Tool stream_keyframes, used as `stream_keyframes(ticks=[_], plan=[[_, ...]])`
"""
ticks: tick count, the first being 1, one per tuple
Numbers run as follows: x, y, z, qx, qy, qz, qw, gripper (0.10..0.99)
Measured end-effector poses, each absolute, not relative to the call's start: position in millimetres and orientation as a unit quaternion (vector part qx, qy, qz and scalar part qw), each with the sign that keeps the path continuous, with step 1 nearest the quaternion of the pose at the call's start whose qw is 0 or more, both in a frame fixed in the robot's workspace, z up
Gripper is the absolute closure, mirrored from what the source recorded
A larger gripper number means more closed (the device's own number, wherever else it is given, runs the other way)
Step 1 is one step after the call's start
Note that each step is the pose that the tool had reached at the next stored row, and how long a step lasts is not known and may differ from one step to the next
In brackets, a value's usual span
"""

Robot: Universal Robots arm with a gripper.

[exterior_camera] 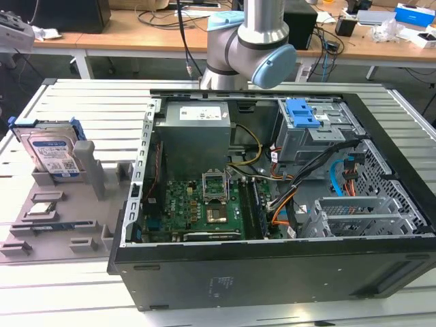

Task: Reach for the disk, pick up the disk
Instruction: 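Pick up the disk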

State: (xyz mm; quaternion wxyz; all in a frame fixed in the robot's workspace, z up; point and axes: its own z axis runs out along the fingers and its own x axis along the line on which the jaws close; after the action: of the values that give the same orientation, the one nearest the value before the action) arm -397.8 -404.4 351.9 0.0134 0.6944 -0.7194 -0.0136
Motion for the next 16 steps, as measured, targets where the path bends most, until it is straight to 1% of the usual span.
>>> stream_keyframes(ticks=[16], plan=[[-397.8,-404.4,351.9,0.749,-0.663,-0.012,0.014,0.98]])
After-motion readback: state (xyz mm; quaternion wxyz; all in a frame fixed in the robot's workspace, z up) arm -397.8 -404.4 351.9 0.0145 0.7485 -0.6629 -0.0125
